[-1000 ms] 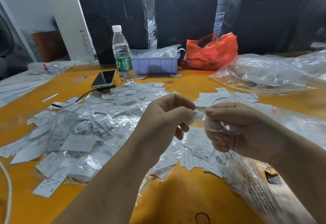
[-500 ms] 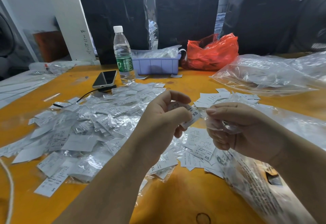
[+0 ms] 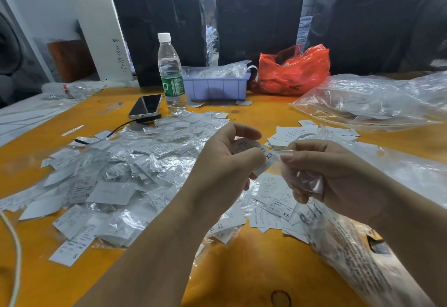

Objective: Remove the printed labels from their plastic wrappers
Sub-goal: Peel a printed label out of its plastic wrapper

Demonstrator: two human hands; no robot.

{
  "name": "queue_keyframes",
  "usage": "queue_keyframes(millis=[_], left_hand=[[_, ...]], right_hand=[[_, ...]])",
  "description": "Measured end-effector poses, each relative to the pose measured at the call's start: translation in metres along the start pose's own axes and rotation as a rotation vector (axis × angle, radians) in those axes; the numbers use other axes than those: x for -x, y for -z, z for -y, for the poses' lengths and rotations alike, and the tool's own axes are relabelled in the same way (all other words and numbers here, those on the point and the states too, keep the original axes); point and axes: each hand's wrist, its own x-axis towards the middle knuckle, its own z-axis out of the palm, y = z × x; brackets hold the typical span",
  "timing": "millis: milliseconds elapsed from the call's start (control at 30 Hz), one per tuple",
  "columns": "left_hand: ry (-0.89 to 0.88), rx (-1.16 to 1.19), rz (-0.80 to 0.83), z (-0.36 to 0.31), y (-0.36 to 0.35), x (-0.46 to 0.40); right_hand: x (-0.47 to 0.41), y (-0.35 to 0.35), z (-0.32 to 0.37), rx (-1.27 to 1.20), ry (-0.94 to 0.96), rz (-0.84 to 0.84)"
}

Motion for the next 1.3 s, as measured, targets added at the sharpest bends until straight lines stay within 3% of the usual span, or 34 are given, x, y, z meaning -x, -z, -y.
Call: queue_keyframes(millis=[267, 833, 1000, 1167, 1300], left_hand=[[-0.027, -0.037, -0.005, 0.0019, -0.0008, -0.0014], [-0.069, -0.138, -0.013, 0.0068, -0.0026, 0.0011], [-0.017, -0.059, -0.047, 0.0060, -0.0025, -0.0006], [-0.042, -0.062, -0.082, 0.0064, -0.0009, -0.0012], [0.008, -0.021, -0.063, 0.0064, -0.0014, -0.0015]], right_hand=[[0.0012, -0.0029, -0.0016, 0.120, 0.093, -0.105], [-0.0003, -0.0050, -0.0037, 0.364, 0.104, -0.141], [0.0010, -0.0038, -0.0018, 0.282, 0.130, -0.244], [0.0016, -0.0044, -0.0025, 0.237, 0.074, -0.137], [0.0006, -0.0036, -0.0044, 0.237, 0.074, -0.144]])
